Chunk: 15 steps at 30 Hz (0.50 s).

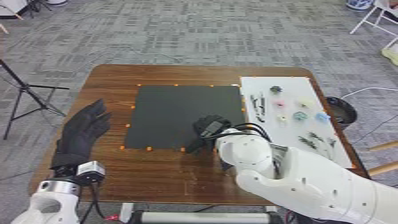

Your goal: Arrange flowers

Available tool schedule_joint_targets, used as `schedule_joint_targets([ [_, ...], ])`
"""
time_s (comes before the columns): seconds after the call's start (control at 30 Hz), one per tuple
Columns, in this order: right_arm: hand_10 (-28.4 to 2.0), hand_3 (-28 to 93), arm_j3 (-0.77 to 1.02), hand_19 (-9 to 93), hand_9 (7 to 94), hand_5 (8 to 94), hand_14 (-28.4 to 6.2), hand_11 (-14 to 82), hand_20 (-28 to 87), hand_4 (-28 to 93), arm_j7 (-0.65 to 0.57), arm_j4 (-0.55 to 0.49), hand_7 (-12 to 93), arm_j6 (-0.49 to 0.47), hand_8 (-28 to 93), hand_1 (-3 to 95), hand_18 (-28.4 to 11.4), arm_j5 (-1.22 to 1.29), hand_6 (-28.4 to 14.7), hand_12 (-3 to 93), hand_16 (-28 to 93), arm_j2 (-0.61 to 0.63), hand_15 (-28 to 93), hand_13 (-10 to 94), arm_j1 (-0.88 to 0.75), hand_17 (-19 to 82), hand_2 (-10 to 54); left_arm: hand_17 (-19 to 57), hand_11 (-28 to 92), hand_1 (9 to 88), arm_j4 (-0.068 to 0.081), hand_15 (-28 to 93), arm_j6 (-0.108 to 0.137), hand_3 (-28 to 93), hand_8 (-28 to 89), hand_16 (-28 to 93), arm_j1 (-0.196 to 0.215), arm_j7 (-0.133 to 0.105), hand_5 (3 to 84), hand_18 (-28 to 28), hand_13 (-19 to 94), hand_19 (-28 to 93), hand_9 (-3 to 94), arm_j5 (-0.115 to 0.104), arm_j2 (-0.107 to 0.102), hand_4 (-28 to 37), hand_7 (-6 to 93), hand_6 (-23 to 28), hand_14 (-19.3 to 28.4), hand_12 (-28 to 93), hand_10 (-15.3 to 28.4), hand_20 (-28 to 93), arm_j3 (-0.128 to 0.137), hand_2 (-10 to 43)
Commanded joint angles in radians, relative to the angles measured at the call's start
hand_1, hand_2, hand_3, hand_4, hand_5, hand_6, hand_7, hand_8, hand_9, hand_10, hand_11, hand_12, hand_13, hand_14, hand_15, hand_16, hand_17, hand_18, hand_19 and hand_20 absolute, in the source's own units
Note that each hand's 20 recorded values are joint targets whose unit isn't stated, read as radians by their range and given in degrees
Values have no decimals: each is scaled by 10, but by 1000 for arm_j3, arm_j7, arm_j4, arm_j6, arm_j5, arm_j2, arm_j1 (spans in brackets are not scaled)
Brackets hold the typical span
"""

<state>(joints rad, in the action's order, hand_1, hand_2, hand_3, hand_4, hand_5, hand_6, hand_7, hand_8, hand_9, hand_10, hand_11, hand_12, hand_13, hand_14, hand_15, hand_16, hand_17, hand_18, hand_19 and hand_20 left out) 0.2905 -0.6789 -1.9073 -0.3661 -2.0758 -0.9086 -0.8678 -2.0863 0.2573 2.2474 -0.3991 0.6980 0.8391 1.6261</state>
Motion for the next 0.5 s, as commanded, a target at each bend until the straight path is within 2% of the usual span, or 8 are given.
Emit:
schedule_joint_targets([
  [0.03, -128, 698, -1, 912, 780, 822, -134, 571, 461, -283, -25, 20, 325, 14, -91, 94, -252, -4, -1, 460, 422, 34, 811, 719, 10, 347, -7, -101, 195, 254, -10, 274, -6, 676, -92, 67, 24, -6, 310, 195, 184, 380, 230, -5, 1, -272, 208, 30, 131, 201, 108, 128, 6, -57],
  [0.3, -128, 689, -27, 919, 791, 831, -133, 570, 460, -283, -31, 94, 323, -8, -91, 78, -256, -6, 0, 458, 420, -50, 814, 725, 15, 352, 10, -100, 195, 253, -6, 273, -7, 681, -89, 64, 10, -1, 311, 194, 183, 377, 230, -4, 3, -271, 197, 32, 130, 198, 108, 128, 1, -58],
  [0.5, -128, 701, -51, 928, 811, 845, -123, 567, 459, -282, -39, 151, 329, -9, -89, 114, -255, -1, 9, 455, 416, -135, 813, 747, 23, 373, -32, -99, 194, 253, 3, 273, -13, 683, -86, 63, -19, 1, 312, 191, 181, 374, 229, -5, 5, -270, 193, 34, 131, 196, 106, 128, -15, -59],
])
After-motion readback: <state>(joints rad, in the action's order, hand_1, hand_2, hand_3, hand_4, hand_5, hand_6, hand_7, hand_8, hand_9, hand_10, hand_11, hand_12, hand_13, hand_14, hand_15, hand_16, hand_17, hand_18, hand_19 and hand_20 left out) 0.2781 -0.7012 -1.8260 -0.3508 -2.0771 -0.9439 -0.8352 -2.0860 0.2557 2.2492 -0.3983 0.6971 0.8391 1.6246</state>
